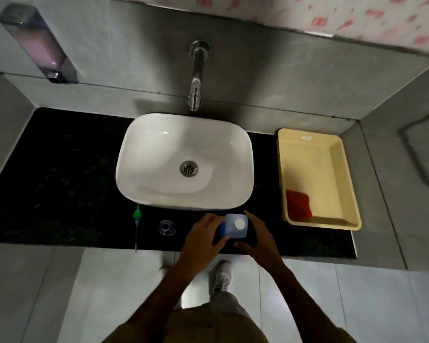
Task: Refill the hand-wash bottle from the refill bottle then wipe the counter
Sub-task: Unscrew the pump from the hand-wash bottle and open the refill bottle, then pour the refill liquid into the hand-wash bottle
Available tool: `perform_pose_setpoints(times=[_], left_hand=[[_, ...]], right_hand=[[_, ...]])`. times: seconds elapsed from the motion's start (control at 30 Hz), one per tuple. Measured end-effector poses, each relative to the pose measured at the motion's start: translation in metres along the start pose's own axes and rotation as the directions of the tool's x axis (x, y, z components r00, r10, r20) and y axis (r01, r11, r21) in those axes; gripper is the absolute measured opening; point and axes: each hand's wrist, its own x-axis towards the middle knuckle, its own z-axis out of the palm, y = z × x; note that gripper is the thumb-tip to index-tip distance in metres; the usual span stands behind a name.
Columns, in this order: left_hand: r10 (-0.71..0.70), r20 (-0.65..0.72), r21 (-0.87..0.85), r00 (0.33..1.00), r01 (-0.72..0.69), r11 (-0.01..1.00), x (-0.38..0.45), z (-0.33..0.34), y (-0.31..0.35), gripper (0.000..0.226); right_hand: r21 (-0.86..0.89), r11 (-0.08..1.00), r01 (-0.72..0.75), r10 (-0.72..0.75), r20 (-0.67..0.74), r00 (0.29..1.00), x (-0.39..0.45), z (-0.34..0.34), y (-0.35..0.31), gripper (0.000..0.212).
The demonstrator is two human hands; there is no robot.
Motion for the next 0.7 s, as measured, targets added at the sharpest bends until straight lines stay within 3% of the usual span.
perform_pose_setpoints(times=[0.1, 0.17, 0.27, 0.4, 0.6, 0.7], left_hand=[[-0.004, 0.053, 0.052, 0.999, 0.001, 0.999, 0.013, 0.028, 0.018, 0.054], [-0.014, 0.025, 0.053, 1.000, 0.013, 0.999, 0.018, 0.037, 0.022, 0.048], [-0.077, -0.019, 0.059, 0.997, 0.078, 0.995, 0.023, 0.043, 0.020, 0.041], [-0.107, -0.076, 0.057, 0.991, 0.111, 0.992, 0.024, 0.047, 0.024, 0.035], [-0.251, -0.275, -0.007, 0.928, 0.259, 0.966, 0.026, 0.056, 0.046, 0.043], [-0.188, -0.322, 0.093, 0.928, 0.228, 0.969, 0.025, 0.052, 0.050, 0.049]], right_hand=[[-0.050, 0.996, 0.078, -0.075, 0.051, 0.996, 0.006, -0.007, 0.002, 0.075], [0.008, 0.990, 0.141, -0.141, 0.053, 0.989, 0.014, -0.007, 0.010, 0.067], [0.006, 0.995, 0.103, -0.103, 0.097, 0.990, 0.019, -0.008, 0.009, 0.054], [0.004, 0.990, 0.142, -0.141, 0.113, 0.984, 0.020, -0.009, 0.013, 0.075], [-0.013, 0.993, 0.119, -0.116, 0.151, 0.982, 0.025, -0.011, 0.022, 0.068], [-0.038, 0.999, 0.037, -0.029, 0.178, 0.984, 0.034, -0.010, 0.016, 0.057]])
